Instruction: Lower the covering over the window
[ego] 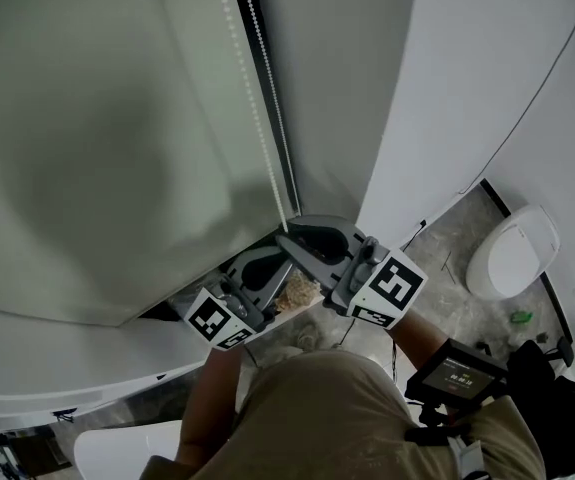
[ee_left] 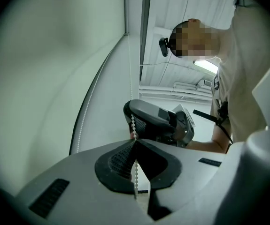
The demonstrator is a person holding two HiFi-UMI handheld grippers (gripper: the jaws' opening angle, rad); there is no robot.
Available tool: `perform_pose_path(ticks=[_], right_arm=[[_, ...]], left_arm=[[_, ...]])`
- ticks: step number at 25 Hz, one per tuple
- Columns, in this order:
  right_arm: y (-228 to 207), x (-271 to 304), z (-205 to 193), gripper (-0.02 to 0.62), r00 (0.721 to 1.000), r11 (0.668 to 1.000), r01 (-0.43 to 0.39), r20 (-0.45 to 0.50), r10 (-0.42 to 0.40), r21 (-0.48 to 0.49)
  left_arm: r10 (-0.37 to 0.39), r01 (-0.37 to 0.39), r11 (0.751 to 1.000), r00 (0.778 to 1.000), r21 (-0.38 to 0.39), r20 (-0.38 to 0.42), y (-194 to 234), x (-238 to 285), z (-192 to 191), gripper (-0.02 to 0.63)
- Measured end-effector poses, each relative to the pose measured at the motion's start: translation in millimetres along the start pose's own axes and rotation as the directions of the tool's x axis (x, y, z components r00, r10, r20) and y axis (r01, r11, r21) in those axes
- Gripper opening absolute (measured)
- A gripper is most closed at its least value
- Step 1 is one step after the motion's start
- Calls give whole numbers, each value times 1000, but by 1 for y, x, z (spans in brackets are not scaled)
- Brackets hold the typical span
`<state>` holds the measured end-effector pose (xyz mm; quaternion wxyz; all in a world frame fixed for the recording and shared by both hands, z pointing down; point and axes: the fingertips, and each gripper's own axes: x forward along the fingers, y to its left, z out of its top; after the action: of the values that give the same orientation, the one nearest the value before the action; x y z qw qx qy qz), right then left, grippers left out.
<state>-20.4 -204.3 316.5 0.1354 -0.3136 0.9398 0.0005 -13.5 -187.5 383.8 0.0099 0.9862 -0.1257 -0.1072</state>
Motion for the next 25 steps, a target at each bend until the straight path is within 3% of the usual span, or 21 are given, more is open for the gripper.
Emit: perform_pose_path(ticks=[1,5,7,8,11,14,16,18,21,22,23,25], right_arm=[[1,1,-1,20,1000,1000,-3,-9,3,11],[-3,4,-4,11,999,1000,28,-24,-28,9],[-7,3,-15,9,999,999,37,-36,-36,17],[-8,2,-27,9,997,999,34,-63,-33,22],[-7,-3,-60,9,992,996,15,-125,-3,92],[-4,0,-63,9,991,995,-7,-134,19,96],[-4,1,-63,9,989,993,-15,-145,32,114],[-5,-1,-62,9,985,992,-17,-168,38,129],[2,-4,-59,11,970,998,-56,-235,54,-2],[5,-4,-56,25,968,996,-77,-242,64,-44],[7,-5,-51,85,970,994,-94,-229,78,-59],[7,-5,-31,144,983,994,-102,-155,95,-33]], left_arm=[[2,-2,1000,1000,6,-1,0,-2,1,20],[-3,3,1000,1000,28,19,6,-15,7,36],[-1,2,1000,996,-15,95,17,-25,22,158],[3,-1,1000,992,-19,123,21,-27,32,164],[-7,2,999,993,44,118,21,-11,55,164],[-20,14,998,995,62,101,22,10,70,154],[-12,7,999,995,48,104,26,17,72,28],[-7,3,999,993,39,115,29,17,71,25],[25,-32,999,988,41,150,39,4,72,21],[37,-44,998,987,41,158,44,-1,73,21],[43,-50,998,986,43,161,46,-5,73,21],[31,-40,997,988,59,152,42,-8,74,21]])
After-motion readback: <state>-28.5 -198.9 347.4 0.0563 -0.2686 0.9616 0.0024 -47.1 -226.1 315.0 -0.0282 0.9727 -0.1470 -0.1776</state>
